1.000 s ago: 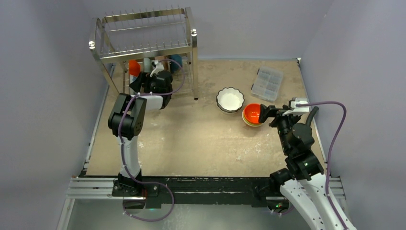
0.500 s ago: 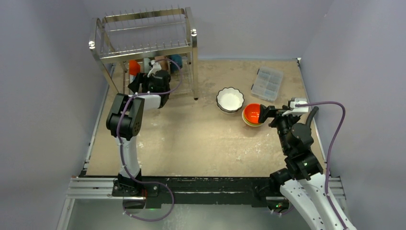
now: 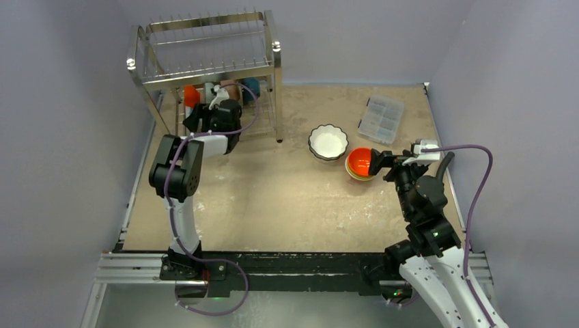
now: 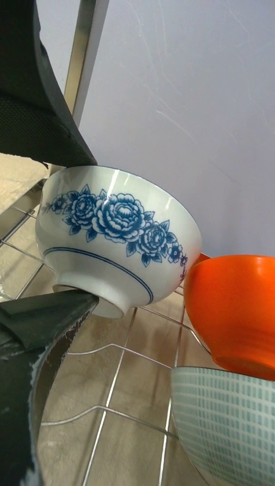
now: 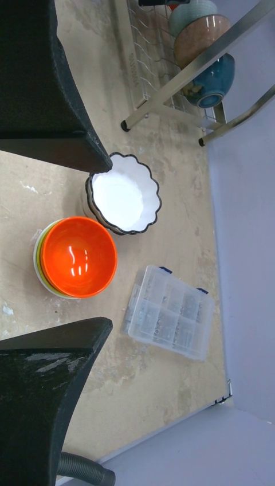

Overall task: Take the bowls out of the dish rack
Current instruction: Pick up the bowl from the dish rack, then place the bowl at the center of the board.

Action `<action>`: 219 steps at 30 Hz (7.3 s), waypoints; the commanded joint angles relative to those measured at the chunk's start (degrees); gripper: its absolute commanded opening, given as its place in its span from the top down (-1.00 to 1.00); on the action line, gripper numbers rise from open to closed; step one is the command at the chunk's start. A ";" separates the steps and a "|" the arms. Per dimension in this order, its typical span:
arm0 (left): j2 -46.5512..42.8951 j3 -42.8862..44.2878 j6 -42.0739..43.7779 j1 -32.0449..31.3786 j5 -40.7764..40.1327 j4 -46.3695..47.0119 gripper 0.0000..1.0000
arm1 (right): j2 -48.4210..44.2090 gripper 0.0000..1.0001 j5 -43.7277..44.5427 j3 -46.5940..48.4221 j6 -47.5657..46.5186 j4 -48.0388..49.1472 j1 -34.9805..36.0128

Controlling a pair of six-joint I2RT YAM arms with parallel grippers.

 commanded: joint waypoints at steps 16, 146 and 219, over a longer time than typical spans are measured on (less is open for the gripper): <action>-10.20 -2.42 -7.64 0.45 10.50 -4.07 0.20 | -0.65 -0.97 -0.88 -0.25 -1.06 2.41 0.35; -6.94 -41.06 68.25 -73.46 -0.25 73.93 1.00 | 73.65 -0.72 -50.86 40.65 -4.02 -25.90 16.60; -39.48 -41.13 18.52 -62.35 3.39 23.01 -0.67 | 40.03 1.00 -12.09 24.20 14.53 -15.33 6.23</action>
